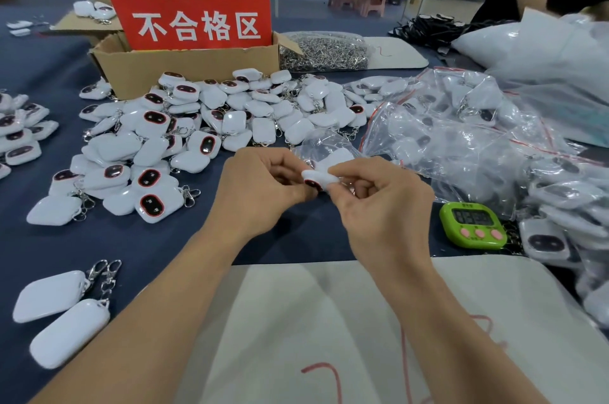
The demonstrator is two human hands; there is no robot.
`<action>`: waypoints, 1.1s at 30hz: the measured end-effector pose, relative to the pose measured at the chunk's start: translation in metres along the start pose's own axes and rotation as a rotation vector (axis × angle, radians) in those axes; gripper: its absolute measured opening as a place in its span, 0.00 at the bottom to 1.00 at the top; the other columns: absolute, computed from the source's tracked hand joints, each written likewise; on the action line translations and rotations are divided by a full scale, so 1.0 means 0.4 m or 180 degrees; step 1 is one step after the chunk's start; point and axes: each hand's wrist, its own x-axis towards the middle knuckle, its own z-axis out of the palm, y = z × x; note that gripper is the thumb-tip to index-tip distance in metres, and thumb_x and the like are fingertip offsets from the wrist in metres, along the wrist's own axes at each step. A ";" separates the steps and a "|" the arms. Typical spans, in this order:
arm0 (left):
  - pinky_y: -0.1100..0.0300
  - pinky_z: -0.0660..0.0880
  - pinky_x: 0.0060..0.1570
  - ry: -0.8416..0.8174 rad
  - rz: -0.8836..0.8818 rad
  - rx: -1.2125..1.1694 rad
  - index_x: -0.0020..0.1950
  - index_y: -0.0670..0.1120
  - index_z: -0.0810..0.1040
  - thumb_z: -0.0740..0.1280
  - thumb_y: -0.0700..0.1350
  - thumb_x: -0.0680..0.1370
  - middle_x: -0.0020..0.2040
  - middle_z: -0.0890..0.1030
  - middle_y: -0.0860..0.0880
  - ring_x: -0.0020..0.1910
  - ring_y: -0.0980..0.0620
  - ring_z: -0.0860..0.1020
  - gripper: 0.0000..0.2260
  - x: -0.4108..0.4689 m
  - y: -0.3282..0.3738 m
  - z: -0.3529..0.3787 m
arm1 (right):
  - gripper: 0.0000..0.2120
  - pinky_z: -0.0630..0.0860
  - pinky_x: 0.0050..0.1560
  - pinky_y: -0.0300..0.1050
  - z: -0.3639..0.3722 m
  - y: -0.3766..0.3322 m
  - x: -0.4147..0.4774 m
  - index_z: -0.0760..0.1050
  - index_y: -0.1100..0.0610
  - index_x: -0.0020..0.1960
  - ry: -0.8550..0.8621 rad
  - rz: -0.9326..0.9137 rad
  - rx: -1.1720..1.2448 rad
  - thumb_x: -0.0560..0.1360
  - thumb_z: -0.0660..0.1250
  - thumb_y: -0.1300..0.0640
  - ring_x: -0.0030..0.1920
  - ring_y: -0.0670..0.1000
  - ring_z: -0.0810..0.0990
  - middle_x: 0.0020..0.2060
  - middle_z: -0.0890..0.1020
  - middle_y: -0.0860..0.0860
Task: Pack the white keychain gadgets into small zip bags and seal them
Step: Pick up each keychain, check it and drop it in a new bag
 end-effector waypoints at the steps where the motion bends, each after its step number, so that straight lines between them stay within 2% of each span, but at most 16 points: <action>1: 0.52 0.82 0.44 0.0027 0.0039 0.0073 0.41 0.57 0.86 0.80 0.47 0.64 0.36 0.86 0.53 0.36 0.54 0.85 0.09 0.000 -0.002 0.000 | 0.07 0.65 0.33 0.31 0.001 0.004 -0.002 0.85 0.46 0.43 -0.0001 -0.0044 -0.0008 0.70 0.80 0.55 0.31 0.45 0.70 0.28 0.73 0.39; 4: 0.58 0.81 0.40 0.0100 0.0134 0.0105 0.41 0.58 0.86 0.80 0.47 0.65 0.36 0.86 0.55 0.35 0.56 0.84 0.09 -0.001 -0.004 0.000 | 0.08 0.64 0.33 0.29 0.000 0.007 -0.001 0.85 0.48 0.42 -0.0036 -0.0092 -0.0052 0.70 0.79 0.61 0.31 0.43 0.71 0.27 0.72 0.38; 7: 0.62 0.79 0.39 0.0196 0.0267 0.0163 0.43 0.58 0.86 0.78 0.45 0.66 0.38 0.86 0.56 0.36 0.56 0.83 0.10 -0.002 -0.001 0.005 | 0.08 0.65 0.33 0.28 -0.002 0.002 0.000 0.85 0.47 0.40 -0.0007 -0.0010 0.0029 0.70 0.80 0.59 0.30 0.43 0.72 0.27 0.74 0.40; 9: 0.65 0.79 0.40 0.0271 0.0391 0.0167 0.48 0.62 0.86 0.77 0.42 0.66 0.43 0.86 0.60 0.38 0.58 0.84 0.16 -0.006 0.008 0.008 | 0.10 0.68 0.33 0.27 -0.002 0.001 0.005 0.83 0.43 0.38 0.0033 0.0253 0.0218 0.70 0.80 0.57 0.29 0.42 0.75 0.28 0.78 0.40; 11: 0.68 0.78 0.41 0.0256 0.0576 0.0164 0.57 0.64 0.83 0.78 0.41 0.67 0.48 0.86 0.63 0.42 0.58 0.83 0.24 -0.011 0.018 0.008 | 0.12 0.72 0.35 0.28 -0.004 0.008 0.015 0.82 0.42 0.37 -0.0002 0.0646 0.0364 0.70 0.79 0.58 0.30 0.40 0.79 0.30 0.82 0.38; 13: 0.68 0.78 0.41 0.0191 0.0710 0.0159 0.62 0.64 0.82 0.78 0.42 0.68 0.51 0.85 0.64 0.45 0.57 0.83 0.26 -0.016 0.024 0.011 | 0.10 0.75 0.37 0.32 -0.008 0.016 0.024 0.84 0.43 0.38 -0.0128 0.0961 0.0501 0.71 0.77 0.58 0.31 0.40 0.81 0.31 0.84 0.40; 16: 0.66 0.79 0.41 0.0202 0.0597 0.0139 0.56 0.65 0.84 0.78 0.49 0.67 0.47 0.86 0.63 0.42 0.59 0.83 0.20 -0.019 0.030 0.014 | 0.08 0.74 0.35 0.42 -0.015 0.019 0.026 0.85 0.42 0.43 -0.0282 0.1200 0.0807 0.73 0.74 0.56 0.28 0.45 0.78 0.30 0.85 0.47; 18: 0.67 0.79 0.44 0.0178 0.0492 0.0081 0.55 0.64 0.85 0.78 0.54 0.65 0.45 0.86 0.63 0.41 0.62 0.83 0.18 -0.019 0.029 0.015 | 0.05 0.72 0.34 0.45 -0.015 0.021 0.027 0.85 0.43 0.44 -0.0252 0.1261 0.0928 0.73 0.71 0.52 0.27 0.47 0.74 0.28 0.83 0.48; 20: 0.62 0.81 0.49 0.0198 0.0406 -0.0027 0.53 0.62 0.87 0.79 0.56 0.66 0.45 0.87 0.61 0.45 0.60 0.85 0.16 -0.017 0.028 0.014 | 0.08 0.71 0.34 0.46 -0.012 0.022 0.029 0.85 0.45 0.44 -0.0257 0.1291 0.0860 0.73 0.67 0.48 0.27 0.48 0.73 0.26 0.81 0.49; 22: 0.58 0.81 0.48 0.0233 0.0391 -0.0050 0.50 0.65 0.87 0.77 0.58 0.68 0.42 0.87 0.59 0.44 0.56 0.85 0.11 -0.013 0.025 0.013 | 0.12 0.70 0.34 0.49 -0.008 0.023 0.029 0.84 0.51 0.42 -0.0401 0.1321 0.0823 0.75 0.64 0.48 0.28 0.50 0.73 0.26 0.79 0.51; 24: 0.59 0.77 0.41 0.0326 0.0358 -0.0016 0.45 0.67 0.86 0.75 0.61 0.69 0.37 0.86 0.57 0.37 0.59 0.81 0.06 -0.008 0.021 0.012 | 0.17 0.69 0.35 0.47 -0.006 0.020 0.027 0.82 0.57 0.40 -0.0604 0.1363 0.0927 0.78 0.63 0.48 0.28 0.50 0.74 0.28 0.80 0.55; 27: 0.52 0.76 0.36 0.0454 0.0238 -0.0128 0.40 0.61 0.88 0.74 0.63 0.70 0.32 0.83 0.47 0.32 0.56 0.75 0.08 0.002 0.011 0.011 | 0.15 0.70 0.34 0.43 -0.008 0.014 0.023 0.82 0.54 0.38 -0.0895 0.1292 0.0929 0.80 0.66 0.48 0.28 0.48 0.74 0.30 0.82 0.58; 28: 0.53 0.76 0.35 0.0447 0.0229 -0.0162 0.39 0.59 0.88 0.74 0.62 0.71 0.32 0.83 0.46 0.31 0.55 0.75 0.09 0.004 0.009 0.012 | 0.14 0.71 0.33 0.43 -0.008 0.012 0.022 0.82 0.54 0.38 -0.0930 0.1267 0.0926 0.80 0.67 0.50 0.27 0.48 0.74 0.30 0.82 0.59; 30: 0.60 0.74 0.31 0.0379 0.0191 -0.0264 0.39 0.57 0.88 0.75 0.58 0.74 0.30 0.83 0.48 0.29 0.56 0.76 0.07 0.006 0.009 0.013 | 0.13 0.72 0.31 0.42 -0.007 0.009 0.022 0.81 0.56 0.38 -0.0904 0.1317 0.0955 0.80 0.68 0.56 0.26 0.48 0.73 0.29 0.82 0.57; 33: 0.66 0.73 0.29 0.0206 0.0131 -0.0415 0.36 0.53 0.87 0.72 0.52 0.78 0.30 0.83 0.49 0.26 0.56 0.76 0.12 0.008 0.011 0.015 | 0.15 0.68 0.26 0.36 -0.012 0.006 0.025 0.79 0.59 0.35 -0.0824 0.1383 0.0990 0.80 0.68 0.59 0.23 0.46 0.70 0.25 0.80 0.50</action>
